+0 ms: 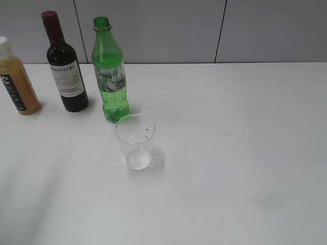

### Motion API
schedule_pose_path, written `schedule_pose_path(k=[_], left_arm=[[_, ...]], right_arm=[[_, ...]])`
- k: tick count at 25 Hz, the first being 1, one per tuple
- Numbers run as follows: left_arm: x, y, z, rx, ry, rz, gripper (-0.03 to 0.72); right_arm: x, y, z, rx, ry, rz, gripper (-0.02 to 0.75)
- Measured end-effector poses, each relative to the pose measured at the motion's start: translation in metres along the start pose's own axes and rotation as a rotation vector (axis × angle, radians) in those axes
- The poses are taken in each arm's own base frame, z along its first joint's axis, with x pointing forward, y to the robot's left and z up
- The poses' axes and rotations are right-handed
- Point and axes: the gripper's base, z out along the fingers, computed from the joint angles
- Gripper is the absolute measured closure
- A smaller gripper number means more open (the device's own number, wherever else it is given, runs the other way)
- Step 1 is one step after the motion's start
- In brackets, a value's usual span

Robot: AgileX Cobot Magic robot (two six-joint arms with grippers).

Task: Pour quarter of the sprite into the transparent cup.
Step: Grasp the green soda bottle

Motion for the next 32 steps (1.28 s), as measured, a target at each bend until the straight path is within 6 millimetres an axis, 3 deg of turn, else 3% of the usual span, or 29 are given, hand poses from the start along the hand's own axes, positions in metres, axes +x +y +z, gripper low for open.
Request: schedule_pose_path(k=[11, 32], left_arm=[[0.031, -0.002, 0.037, 0.009, 0.07, 0.036, 0.126], [0.083, -0.015, 0.079, 0.135, 0.122, 0.032, 0.126]], right_arm=[[0.0, 0.0, 0.0, 0.0, 0.0, 0.0, 0.144], [0.0, 0.0, 0.0, 0.0, 0.0, 0.0, 0.144]])
